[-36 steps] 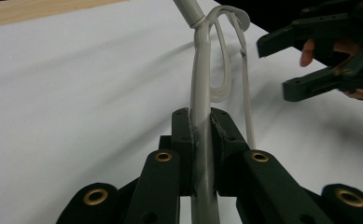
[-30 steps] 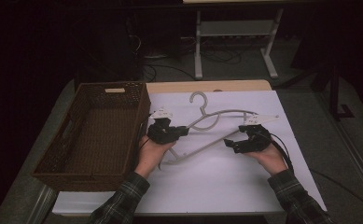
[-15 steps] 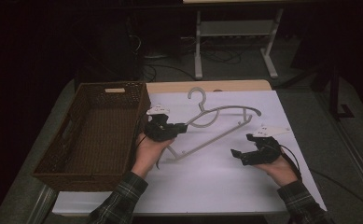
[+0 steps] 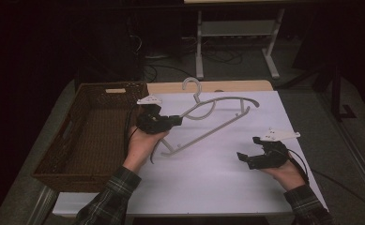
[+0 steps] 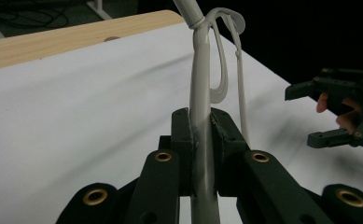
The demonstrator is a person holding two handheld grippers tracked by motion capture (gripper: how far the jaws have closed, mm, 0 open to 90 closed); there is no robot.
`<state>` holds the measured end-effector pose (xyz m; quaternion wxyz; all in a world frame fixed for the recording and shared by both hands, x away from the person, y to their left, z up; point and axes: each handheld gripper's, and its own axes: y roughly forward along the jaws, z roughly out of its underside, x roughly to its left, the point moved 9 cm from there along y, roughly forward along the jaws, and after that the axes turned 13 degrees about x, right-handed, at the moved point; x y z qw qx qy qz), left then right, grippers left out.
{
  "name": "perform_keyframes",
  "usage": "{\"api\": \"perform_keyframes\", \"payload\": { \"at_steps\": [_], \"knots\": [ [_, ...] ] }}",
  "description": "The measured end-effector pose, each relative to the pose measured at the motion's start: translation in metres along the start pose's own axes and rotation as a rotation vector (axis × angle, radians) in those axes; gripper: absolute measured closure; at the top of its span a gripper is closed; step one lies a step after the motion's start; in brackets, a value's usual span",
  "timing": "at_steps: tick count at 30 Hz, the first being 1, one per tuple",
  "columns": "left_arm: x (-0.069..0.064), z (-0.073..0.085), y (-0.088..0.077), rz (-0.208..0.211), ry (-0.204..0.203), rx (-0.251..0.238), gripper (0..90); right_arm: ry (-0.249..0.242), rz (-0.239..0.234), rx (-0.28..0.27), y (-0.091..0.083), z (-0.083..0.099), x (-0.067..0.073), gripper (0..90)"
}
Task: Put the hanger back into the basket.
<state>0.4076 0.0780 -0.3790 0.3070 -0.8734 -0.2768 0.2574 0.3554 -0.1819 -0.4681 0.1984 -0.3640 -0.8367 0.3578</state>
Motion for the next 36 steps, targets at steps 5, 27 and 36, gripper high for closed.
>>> {"api": "perform_keyframes", "payload": {
  "at_steps": [5,27,36],
  "knots": [
    [-0.006,-0.006,-0.012,-0.016,0.026,-0.002,81.4,0.007,0.002,-0.004,-0.001,0.001,-0.002,11.0],
    [0.024,-0.014,-0.070,-0.062,0.038,-0.032,81.4,0.031,0.012,-0.007,-0.002,0.003,-0.006,11.6],
    [0.042,-0.010,-0.096,-0.097,0.025,-0.055,81.4,0.038,0.017,-0.011,-0.003,0.003,-0.008,11.6]
  ]
}}
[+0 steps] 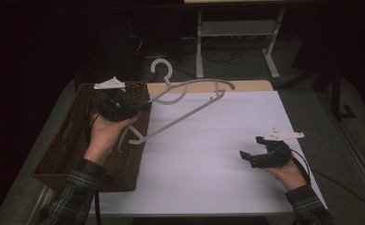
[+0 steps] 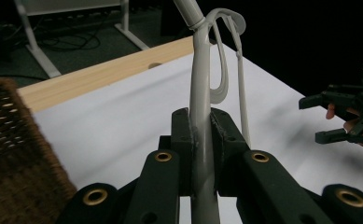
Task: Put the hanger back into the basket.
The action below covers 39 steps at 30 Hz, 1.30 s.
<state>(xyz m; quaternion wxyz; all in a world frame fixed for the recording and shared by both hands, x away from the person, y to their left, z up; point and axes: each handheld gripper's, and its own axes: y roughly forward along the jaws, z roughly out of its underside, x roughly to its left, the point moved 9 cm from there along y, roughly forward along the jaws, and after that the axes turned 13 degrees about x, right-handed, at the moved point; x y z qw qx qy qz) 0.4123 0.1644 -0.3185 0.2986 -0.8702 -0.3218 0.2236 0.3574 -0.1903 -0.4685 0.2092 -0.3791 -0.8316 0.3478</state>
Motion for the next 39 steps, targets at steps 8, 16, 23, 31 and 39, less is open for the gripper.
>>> {"api": "perform_keyframes", "payload": {
  "at_steps": [8,16,23,31,39],
  "knots": [
    [0.020,0.007,-0.022,-0.026,-0.020,-0.026,81.4,-0.002,0.001,0.001,0.001,0.000,0.000,11.6],
    [0.038,0.018,-0.043,-0.075,-0.024,-0.029,81.5,0.001,0.001,0.005,0.001,0.000,0.000,11.7],
    [0.059,0.031,-0.064,-0.118,-0.060,-0.044,81.4,0.001,0.004,0.008,0.002,0.000,-0.001,11.6],
    [0.086,0.049,-0.088,-0.176,-0.103,-0.053,81.5,0.006,0.007,0.011,0.002,0.001,-0.002,11.6],
    [0.107,0.067,-0.104,-0.221,-0.143,-0.061,81.5,0.004,0.012,0.015,0.003,0.001,-0.003,11.7]
  ]
}}
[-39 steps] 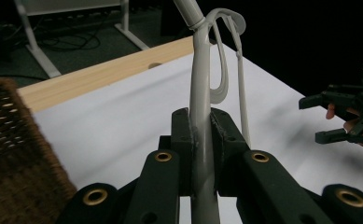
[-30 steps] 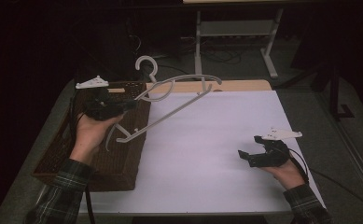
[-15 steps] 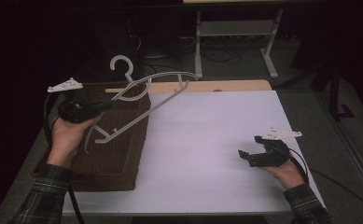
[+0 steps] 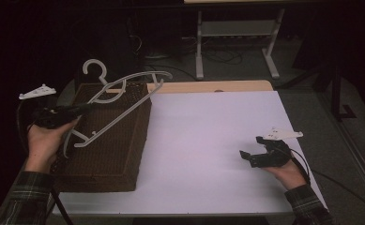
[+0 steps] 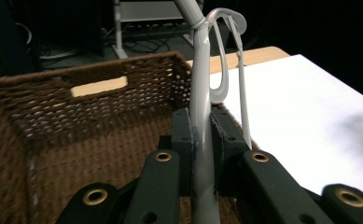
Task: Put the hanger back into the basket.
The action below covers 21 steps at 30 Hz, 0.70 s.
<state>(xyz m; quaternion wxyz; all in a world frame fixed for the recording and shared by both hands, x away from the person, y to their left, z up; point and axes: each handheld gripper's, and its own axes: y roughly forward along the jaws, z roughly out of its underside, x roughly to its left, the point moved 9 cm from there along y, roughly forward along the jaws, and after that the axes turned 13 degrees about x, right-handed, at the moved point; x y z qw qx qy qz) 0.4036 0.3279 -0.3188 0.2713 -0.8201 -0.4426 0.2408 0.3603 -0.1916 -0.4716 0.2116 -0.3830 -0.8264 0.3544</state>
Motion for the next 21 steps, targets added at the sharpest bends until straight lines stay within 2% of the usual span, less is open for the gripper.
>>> {"api": "perform_keyframes", "payload": {
  "at_steps": [15,21],
  "knots": [
    [0.036,0.025,-0.024,-0.068,-0.059,-0.009,81.4,0.006,0.002,0.009,0.002,0.001,-0.002,11.7],
    [0.053,0.042,-0.031,-0.099,-0.081,0.011,81.4,0.009,0.005,0.013,0.003,0.002,-0.003,11.7]
  ]
}}
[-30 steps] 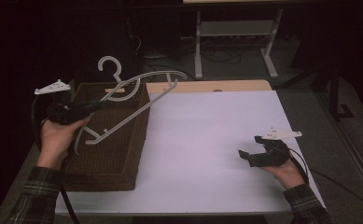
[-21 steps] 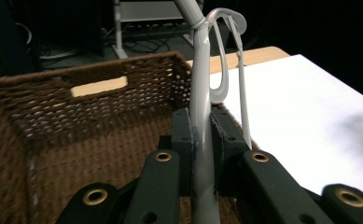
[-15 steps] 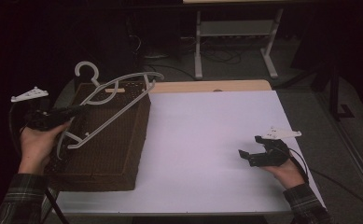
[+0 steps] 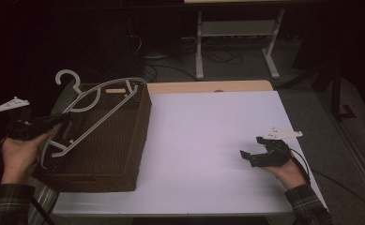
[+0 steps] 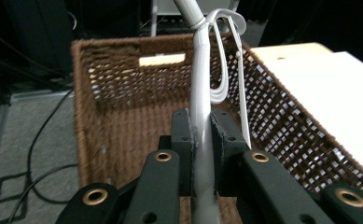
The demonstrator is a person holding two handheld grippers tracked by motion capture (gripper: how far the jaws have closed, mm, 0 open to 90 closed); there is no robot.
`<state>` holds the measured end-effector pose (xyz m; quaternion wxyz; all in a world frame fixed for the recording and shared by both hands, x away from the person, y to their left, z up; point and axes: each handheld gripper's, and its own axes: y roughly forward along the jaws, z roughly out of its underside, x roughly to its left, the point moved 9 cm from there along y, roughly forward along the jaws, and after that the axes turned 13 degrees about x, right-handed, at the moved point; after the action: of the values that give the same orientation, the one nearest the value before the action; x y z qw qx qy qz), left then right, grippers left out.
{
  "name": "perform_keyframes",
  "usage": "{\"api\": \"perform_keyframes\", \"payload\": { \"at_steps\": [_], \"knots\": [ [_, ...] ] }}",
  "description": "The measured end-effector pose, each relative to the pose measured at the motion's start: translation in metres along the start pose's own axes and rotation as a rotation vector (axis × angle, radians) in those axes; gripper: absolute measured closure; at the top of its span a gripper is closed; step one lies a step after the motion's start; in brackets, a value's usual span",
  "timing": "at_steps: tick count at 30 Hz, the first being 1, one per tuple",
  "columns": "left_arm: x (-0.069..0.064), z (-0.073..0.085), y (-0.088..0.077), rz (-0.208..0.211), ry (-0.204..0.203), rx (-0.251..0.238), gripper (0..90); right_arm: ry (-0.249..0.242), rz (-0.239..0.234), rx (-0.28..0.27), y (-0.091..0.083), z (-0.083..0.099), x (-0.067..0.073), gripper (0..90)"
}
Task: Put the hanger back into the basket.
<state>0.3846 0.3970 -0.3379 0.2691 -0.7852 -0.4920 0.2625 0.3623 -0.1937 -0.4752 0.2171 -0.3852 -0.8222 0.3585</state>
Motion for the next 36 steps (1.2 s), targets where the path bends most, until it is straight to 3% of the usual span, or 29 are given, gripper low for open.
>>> {"api": "perform_keyframes", "payload": {
  "at_steps": [9,30,36],
  "knots": [
    [0.007,0.011,0.003,-0.021,0.003,0.034,81.4,0.004,0.000,0.003,0.001,0.000,-0.001,11.7],
    [0.007,0.020,0.033,-0.028,0.043,0.126,81.1,0.006,-0.001,-0.001,0.000,0.000,-0.002,12.0],
    [0.010,0.029,0.044,-0.027,0.047,0.164,81.0,0.011,-0.002,0.000,0.000,0.000,-0.002,12.1]
  ]
}}
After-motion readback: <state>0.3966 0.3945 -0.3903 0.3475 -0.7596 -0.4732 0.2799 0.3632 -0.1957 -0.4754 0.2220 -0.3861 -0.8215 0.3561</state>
